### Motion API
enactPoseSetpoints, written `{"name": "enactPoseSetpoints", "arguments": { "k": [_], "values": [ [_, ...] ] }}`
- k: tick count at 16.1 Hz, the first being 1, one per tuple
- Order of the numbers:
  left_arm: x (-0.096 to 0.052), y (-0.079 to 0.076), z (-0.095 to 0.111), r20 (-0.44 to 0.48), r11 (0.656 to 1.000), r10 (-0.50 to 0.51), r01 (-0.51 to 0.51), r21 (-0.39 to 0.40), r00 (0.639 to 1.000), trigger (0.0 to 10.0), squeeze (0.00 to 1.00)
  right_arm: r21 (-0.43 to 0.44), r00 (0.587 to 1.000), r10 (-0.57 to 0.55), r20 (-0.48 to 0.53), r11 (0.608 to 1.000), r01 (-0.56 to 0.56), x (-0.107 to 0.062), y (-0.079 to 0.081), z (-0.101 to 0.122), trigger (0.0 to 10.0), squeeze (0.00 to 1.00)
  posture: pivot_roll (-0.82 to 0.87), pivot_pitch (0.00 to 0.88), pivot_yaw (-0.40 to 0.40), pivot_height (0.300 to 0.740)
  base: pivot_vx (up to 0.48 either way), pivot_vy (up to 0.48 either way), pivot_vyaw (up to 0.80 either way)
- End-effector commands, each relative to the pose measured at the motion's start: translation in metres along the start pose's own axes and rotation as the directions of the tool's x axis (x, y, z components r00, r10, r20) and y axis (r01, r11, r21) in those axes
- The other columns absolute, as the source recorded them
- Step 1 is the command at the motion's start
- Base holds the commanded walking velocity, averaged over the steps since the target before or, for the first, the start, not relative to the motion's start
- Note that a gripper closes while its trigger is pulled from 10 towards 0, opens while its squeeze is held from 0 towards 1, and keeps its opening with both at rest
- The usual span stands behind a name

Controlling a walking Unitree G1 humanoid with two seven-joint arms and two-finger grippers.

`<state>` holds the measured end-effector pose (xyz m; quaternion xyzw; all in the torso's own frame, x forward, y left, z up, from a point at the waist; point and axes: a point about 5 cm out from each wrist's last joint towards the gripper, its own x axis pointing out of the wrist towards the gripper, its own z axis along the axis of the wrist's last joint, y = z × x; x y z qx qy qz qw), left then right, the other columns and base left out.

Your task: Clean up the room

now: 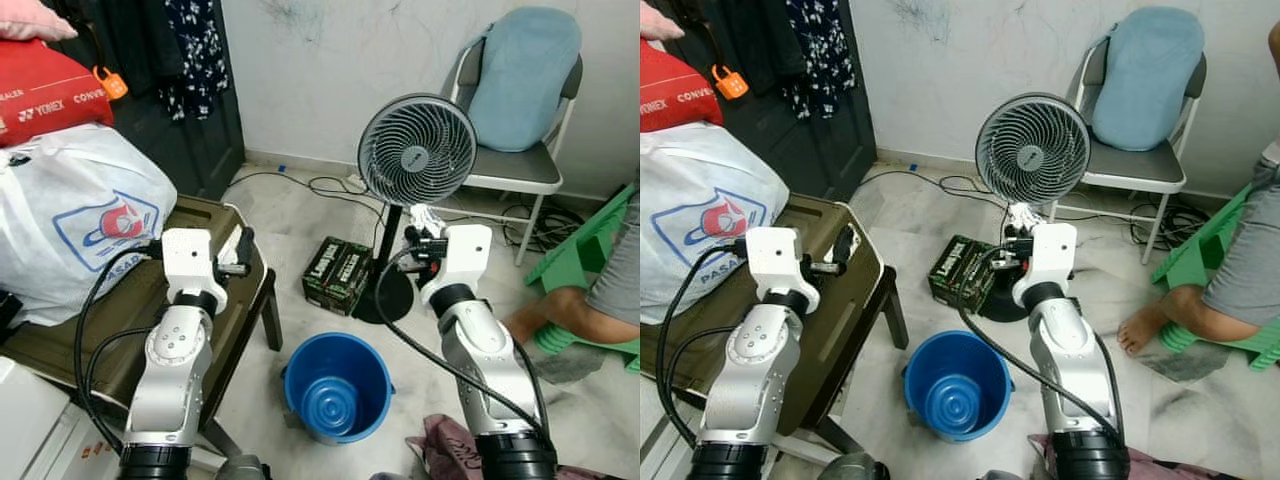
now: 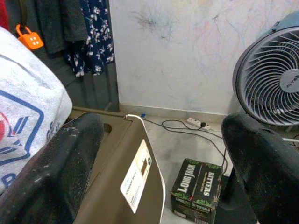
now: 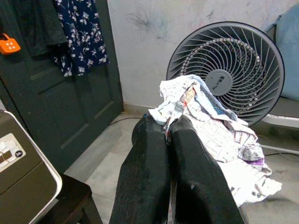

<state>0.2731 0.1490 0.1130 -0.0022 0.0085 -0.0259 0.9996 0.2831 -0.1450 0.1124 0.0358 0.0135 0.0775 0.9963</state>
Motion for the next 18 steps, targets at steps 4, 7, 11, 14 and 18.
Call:
{"name": "enactPoseSetpoints", "arguments": {
  "k": [4, 7, 11, 14, 18],
  "values": [
    [0.000, 0.001, 0.001, 0.000, 1.000, 0.000, 0.000, 0.007, 1.000, 10.0, 0.00, -0.002, 1.000, -0.018, -0.012, 1.000, 0.018, 0.003, -0.002, -0.001, 10.0, 0.00, 0.02, 0.000, -0.005, 0.740, 0.000, 0.000, -0.60],
    [-0.002, 0.002, 0.000, -0.004, 1.000, -0.004, 0.004, 0.012, 1.000, 10.0, 0.00, -0.004, 1.000, -0.017, -0.012, 1.000, 0.017, 0.003, -0.002, -0.001, 10.0, 0.00, 0.02, 0.000, -0.005, 0.740, 0.000, 0.000, 0.00],
    [-0.014, 0.011, 0.002, 0.002, 0.991, -0.056, 0.055, 0.120, 0.998, 10.0, 0.00, -0.039, 0.995, -0.031, -0.099, 0.999, 0.027, 0.011, -0.001, -0.016, 10.0, 0.00, 0.08, 0.000, -0.025, 0.740, 0.000, 0.000, 0.00],
    [-0.044, 0.015, 0.004, -0.010, 0.949, -0.154, 0.151, 0.277, 0.988, 10.0, 0.00, -0.065, 0.959, -0.111, -0.259, 0.993, 0.097, 0.015, -0.009, -0.044, 10.0, 0.00, 0.13, 0.000, -0.030, 0.740, 0.000, 0.000, 0.00],
    [-0.073, 0.024, 0.011, -0.071, 0.913, -0.230, 0.240, 0.330, 0.971, 10.0, 0.00, -0.097, 0.926, -0.150, -0.346, 0.988, 0.124, 0.020, -0.008, -0.065, 10.0, 0.00, 0.18, 0.028, 0.014, 0.740, 0.000, 0.000, 0.00]
  ]
}}
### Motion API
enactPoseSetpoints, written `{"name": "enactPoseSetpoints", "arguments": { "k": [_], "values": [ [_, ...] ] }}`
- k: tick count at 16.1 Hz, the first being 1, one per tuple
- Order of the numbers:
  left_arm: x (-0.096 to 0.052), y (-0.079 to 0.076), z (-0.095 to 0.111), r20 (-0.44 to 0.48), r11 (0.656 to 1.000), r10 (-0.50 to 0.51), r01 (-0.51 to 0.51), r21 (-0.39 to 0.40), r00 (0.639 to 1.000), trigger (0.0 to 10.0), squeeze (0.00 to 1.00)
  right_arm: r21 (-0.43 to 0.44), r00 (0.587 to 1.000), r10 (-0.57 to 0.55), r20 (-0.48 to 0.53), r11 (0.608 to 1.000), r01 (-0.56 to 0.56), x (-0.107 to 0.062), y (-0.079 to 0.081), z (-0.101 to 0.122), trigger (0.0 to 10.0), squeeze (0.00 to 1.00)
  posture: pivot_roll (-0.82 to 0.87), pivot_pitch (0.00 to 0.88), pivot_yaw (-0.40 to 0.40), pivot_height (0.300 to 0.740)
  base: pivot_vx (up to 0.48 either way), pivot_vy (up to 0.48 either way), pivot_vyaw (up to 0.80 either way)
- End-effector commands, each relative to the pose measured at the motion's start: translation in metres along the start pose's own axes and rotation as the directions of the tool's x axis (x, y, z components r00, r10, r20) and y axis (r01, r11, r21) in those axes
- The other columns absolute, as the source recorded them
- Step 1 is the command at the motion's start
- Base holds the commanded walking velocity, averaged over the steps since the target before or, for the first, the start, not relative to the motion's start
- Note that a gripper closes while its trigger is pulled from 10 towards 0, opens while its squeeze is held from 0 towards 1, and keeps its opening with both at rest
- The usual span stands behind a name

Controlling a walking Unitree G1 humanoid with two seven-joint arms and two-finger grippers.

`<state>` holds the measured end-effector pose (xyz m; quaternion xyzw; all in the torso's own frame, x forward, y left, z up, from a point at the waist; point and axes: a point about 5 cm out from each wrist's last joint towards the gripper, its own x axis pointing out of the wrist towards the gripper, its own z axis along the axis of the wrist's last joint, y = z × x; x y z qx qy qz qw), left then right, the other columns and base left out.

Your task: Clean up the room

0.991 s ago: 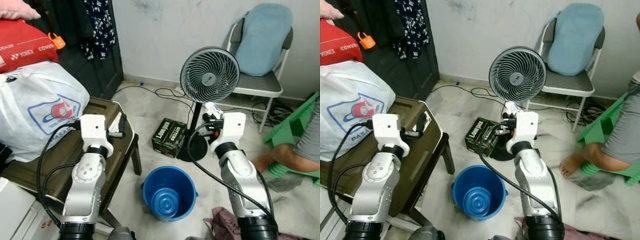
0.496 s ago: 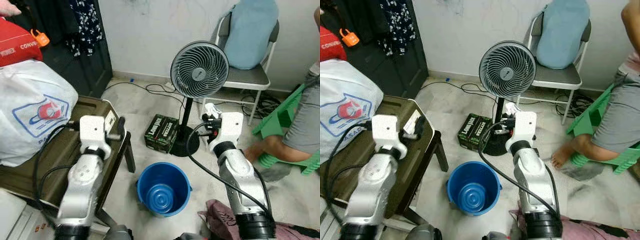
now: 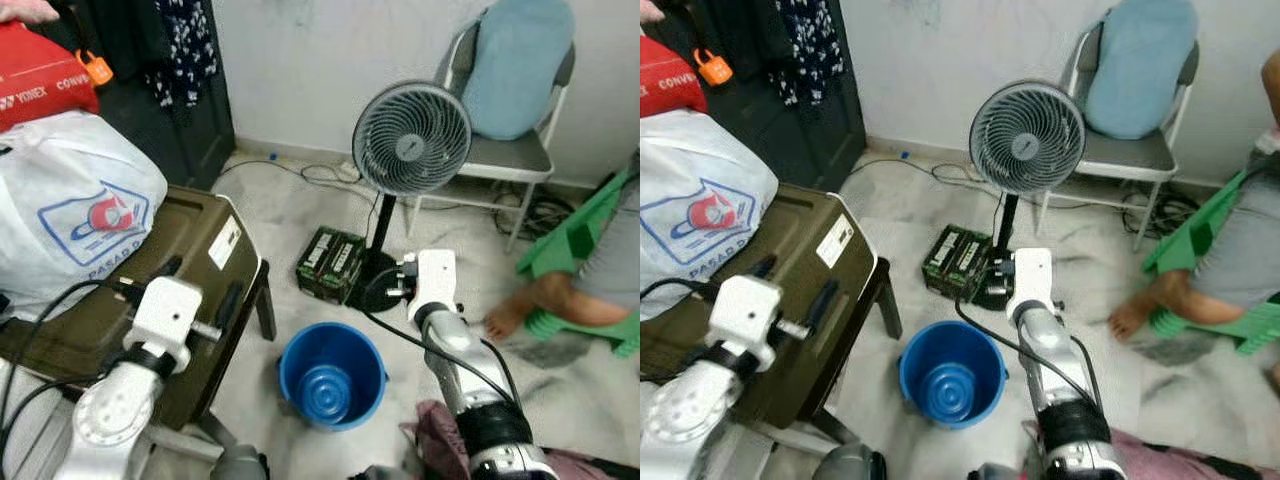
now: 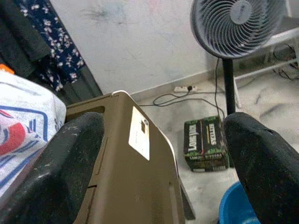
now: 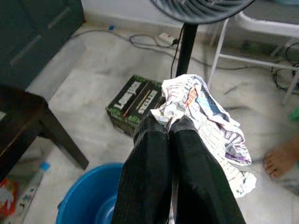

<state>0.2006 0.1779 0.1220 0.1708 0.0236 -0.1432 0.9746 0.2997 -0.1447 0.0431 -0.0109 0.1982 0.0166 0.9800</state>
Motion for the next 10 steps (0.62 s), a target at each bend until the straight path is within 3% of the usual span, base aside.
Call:
{"name": "enactPoseSetpoints", "arguments": {
  "k": [1, 2, 6, 10],
  "values": [
    [-0.003, 0.001, 0.004, 0.003, 1.000, -0.023, 0.023, 0.008, 1.000, 10.0, 0.00, 0.002, 1.000, -0.008, 0.006, 1.000, 0.008, 0.003, 0.001, 0.002, 10.0, 0.00, 0.19, 0.044, 0.023, 0.740, 0.000, 0.000, 0.00],
    [-0.013, 0.004, 0.008, -0.017, 0.998, -0.050, 0.051, 0.031, 0.999, 10.0, 0.00, 0.018, 0.999, -0.014, -0.036, 1.000, 0.015, 0.011, 0.009, -0.004, 10.0, 0.00, 0.23, 0.074, 0.046, 0.740, 0.000, 0.000, 0.00],
    [-0.030, 0.017, 0.020, -0.050, 0.996, -0.054, 0.057, 0.066, 0.997, 10.0, 0.00, 0.023, 0.995, 0.011, -0.097, 1.000, -0.009, 0.022, 0.031, -0.010, 10.0, 0.00, 0.31, 0.104, 0.083, 0.740, 0.000, 0.000, 0.00],
    [-0.038, 0.024, 0.023, -0.080, 0.994, -0.064, 0.071, 0.087, 0.995, 10.0, 0.00, 0.048, 0.989, 0.085, -0.123, 0.996, -0.080, 0.025, 0.059, -0.011, 10.0, 0.00, 0.34, 0.120, 0.106, 0.740, 0.000, 0.000, 0.00]
  ]
}}
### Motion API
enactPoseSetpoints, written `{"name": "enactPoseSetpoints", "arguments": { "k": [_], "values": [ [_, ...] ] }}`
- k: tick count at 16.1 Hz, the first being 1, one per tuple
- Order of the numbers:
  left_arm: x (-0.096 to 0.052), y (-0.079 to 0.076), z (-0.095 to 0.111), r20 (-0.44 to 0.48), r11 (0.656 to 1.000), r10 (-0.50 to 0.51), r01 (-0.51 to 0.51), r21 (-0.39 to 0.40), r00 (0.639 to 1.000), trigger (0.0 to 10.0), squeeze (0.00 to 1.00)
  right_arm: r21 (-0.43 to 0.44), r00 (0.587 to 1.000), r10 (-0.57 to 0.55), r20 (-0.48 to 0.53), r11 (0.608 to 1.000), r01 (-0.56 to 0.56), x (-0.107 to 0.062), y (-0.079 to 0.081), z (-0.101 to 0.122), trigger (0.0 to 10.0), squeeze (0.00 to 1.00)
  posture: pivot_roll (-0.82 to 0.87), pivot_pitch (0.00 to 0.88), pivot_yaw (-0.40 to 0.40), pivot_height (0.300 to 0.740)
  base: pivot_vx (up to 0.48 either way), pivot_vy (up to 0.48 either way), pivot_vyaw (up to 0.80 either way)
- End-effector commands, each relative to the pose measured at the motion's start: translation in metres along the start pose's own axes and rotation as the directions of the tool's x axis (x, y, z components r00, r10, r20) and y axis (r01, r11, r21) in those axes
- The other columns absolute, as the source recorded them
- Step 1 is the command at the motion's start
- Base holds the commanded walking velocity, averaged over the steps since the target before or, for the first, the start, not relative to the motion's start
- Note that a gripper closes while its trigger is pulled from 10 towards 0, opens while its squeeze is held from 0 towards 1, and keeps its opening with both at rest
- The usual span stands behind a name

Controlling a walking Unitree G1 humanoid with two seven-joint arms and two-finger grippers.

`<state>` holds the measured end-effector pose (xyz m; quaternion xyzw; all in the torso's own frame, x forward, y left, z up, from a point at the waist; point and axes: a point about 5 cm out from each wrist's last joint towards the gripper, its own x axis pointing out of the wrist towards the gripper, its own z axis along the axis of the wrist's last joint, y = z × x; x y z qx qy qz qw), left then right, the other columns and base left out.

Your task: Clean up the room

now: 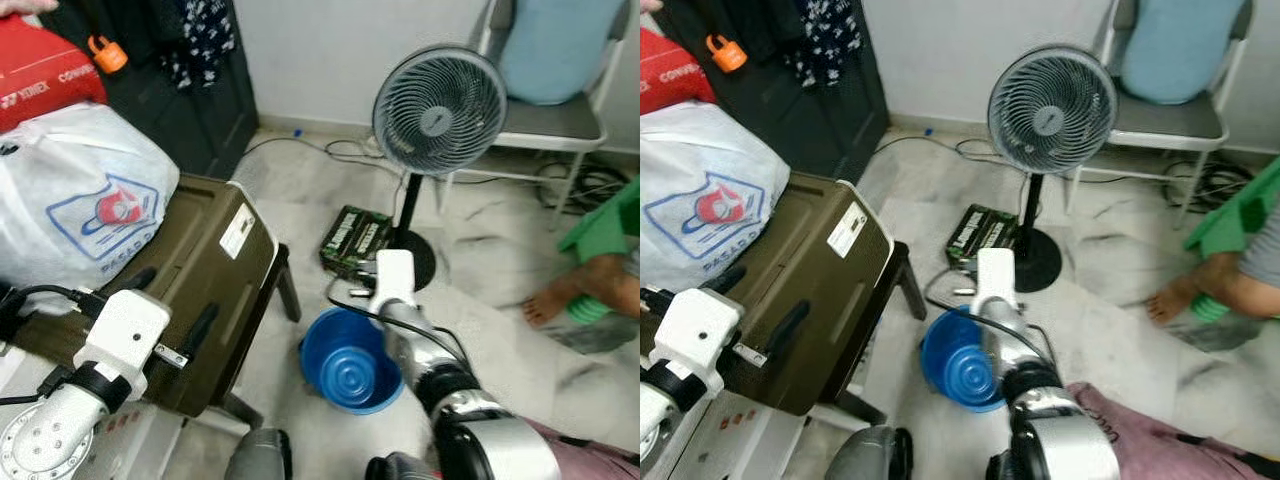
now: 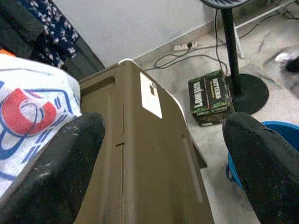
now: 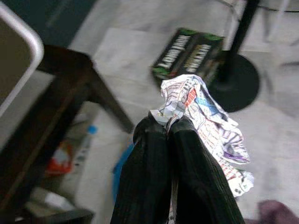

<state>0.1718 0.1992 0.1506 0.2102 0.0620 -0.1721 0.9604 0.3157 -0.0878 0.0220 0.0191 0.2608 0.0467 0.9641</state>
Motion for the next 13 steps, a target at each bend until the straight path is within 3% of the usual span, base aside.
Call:
{"name": "enactPoseSetpoints", "arguments": {
  "k": [1, 4, 8, 9, 10, 13],
  "values": [
    [-0.003, 0.004, 0.004, -0.004, 1.000, 0.004, -0.004, 0.018, 1.000, 10.0, 0.00, -0.008, 1.000, 0.023, 0.001, 1.000, -0.023, 0.001, 0.008, 0.000, 10.0, 0.00, 0.34, 0.121, 0.106, 0.740, 0.000, 0.000, 0.00],
    [-0.004, 0.004, 0.006, -0.008, 1.000, 0.000, 0.000, 0.019, 1.000, 10.0, 0.00, 0.001, 0.999, 0.048, 0.000, 0.999, -0.048, 0.001, 0.016, -0.001, 10.0, 0.00, 0.35, 0.121, 0.108, 0.740, 0.000, 0.000, 0.00],
    [-0.004, 0.005, 0.007, -0.021, 1.000, -0.002, 0.002, 0.014, 1.000, 10.0, 0.00, 0.012, 1.000, 0.023, 0.000, 1.000, -0.023, 0.002, 0.010, -0.001, 10.0, 0.00, 0.35, 0.115, 0.105, 0.740, 0.000, 0.000, 0.00],
    [-0.004, 0.005, 0.007, -0.021, 1.000, -0.002, 0.002, 0.013, 1.000, 10.0, 0.00, 0.013, 1.000, 0.019, 0.001, 1.000, -0.019, 0.003, 0.008, -0.001, 10.0, 0.17, 0.35, 0.115, 0.105, 0.740, 0.000, 0.000, 0.00],
    [-0.003, 0.005, 0.007, -0.021, 1.000, -0.002, 0.003, 0.012, 1.000, 10.0, 0.00, 0.012, 1.000, 0.008, 0.006, 1.000, -0.008, 0.003, 0.005, 0.000, 10.0, 1.00, 0.34, 0.113, 0.103, 0.740, 0.000, 0.000, 0.00],
    [-0.001, 0.003, 0.008, -0.015, 1.000, -0.004, 0.004, 0.006, 1.000, 10.0, 0.00, 0.019, 1.000, 0.002, 0.019, 1.000, -0.002, 0.004, 0.003, 0.003, 10.0, 1.00, 0.34, 0.110, 0.100, 0.740, 0.000, 0.000, 0.00]
  ]
}}
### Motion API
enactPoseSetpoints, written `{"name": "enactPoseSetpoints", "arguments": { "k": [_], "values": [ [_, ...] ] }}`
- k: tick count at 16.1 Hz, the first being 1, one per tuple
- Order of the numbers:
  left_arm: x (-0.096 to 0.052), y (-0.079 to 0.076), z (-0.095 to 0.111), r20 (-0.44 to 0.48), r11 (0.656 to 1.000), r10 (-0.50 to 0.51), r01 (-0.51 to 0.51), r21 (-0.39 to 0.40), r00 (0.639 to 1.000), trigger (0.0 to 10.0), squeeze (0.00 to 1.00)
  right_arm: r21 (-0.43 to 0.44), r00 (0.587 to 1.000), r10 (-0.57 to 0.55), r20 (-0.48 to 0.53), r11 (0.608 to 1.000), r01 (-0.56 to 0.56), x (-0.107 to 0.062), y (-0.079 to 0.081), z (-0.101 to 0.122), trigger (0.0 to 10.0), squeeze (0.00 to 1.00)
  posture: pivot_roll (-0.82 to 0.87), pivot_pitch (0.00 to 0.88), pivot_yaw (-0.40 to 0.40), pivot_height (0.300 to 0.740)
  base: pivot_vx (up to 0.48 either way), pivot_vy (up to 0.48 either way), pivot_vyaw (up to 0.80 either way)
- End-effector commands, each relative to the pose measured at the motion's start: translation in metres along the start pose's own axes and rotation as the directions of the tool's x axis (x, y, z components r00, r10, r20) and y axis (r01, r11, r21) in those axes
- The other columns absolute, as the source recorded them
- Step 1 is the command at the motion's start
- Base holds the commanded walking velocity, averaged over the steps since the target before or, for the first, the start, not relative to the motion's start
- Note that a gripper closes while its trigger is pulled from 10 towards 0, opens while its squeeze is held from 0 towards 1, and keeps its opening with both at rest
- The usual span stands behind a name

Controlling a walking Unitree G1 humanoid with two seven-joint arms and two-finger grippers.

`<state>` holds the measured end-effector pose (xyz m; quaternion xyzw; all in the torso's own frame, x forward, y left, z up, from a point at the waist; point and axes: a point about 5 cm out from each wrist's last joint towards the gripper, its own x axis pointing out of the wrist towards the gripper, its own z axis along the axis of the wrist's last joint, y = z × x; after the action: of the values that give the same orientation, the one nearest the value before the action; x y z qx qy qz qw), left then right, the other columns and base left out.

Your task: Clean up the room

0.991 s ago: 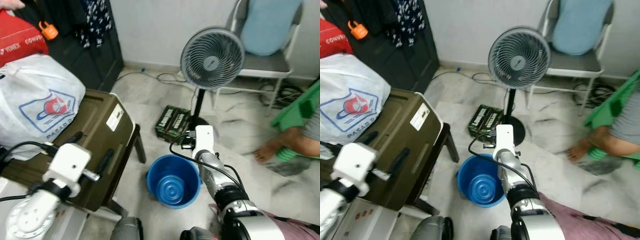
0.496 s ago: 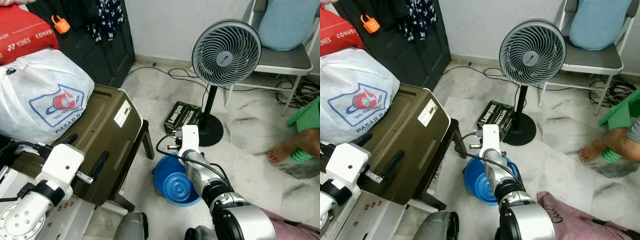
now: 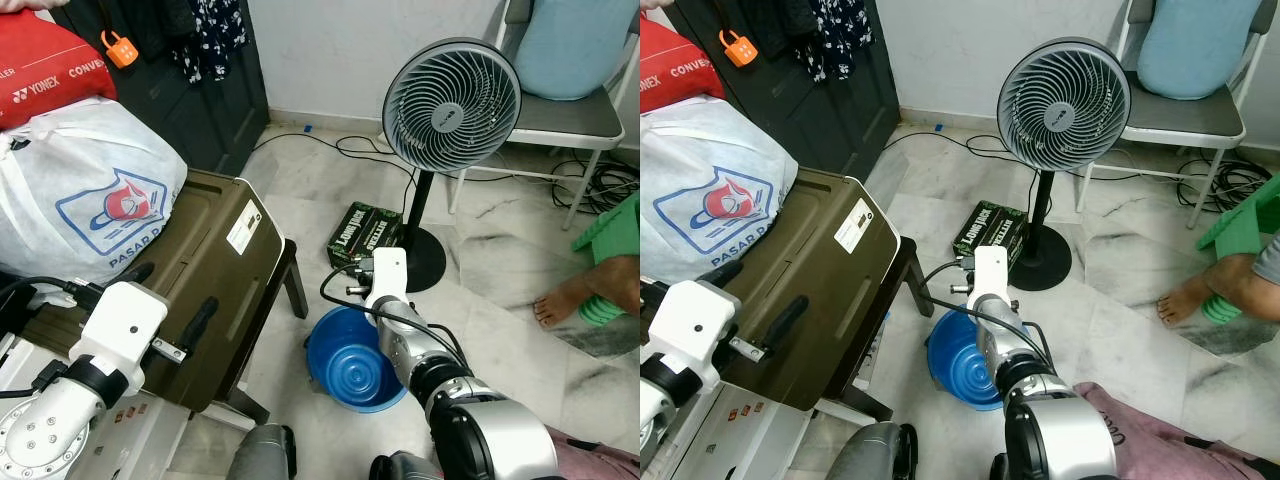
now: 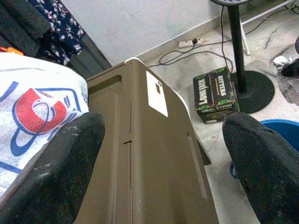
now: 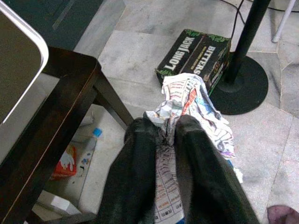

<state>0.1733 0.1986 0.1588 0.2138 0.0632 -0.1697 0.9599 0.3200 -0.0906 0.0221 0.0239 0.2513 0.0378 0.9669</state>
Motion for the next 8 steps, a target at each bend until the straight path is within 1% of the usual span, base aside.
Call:
{"name": "enactPoseSetpoints", "arguments": {
  "k": [1, 6, 8],
  "values": [
    [-0.002, 0.000, 0.000, -0.011, 1.000, -0.008, 0.008, 0.001, 1.000, 10.0, 0.00, 0.008, 1.000, 0.015, 0.003, 1.000, -0.015, 0.000, 0.005, 0.002, 10.0, 1.00, 0.34, 0.109, 0.100, 0.740, 0.000, 0.000, 0.00],
    [-0.001, 0.002, -0.001, -0.016, 1.000, -0.001, 0.001, 0.007, 1.000, 10.0, 0.00, 0.009, 1.000, 0.017, 0.023, 1.000, -0.018, 0.001, 0.007, 0.005, 10.0, 1.00, 0.34, 0.105, 0.095, 0.740, 0.000, 0.000, 0.00],
    [0.002, 0.000, -0.001, -0.011, 1.000, 0.001, -0.001, 0.001, 1.000, 10.0, 0.00, 0.006, 0.998, 0.031, 0.053, 0.999, -0.032, 0.002, 0.010, 0.014, 10.0, 1.00, 0.32, 0.100, 0.093, 0.740, 0.000, 0.000, 0.00]
  ]
}}
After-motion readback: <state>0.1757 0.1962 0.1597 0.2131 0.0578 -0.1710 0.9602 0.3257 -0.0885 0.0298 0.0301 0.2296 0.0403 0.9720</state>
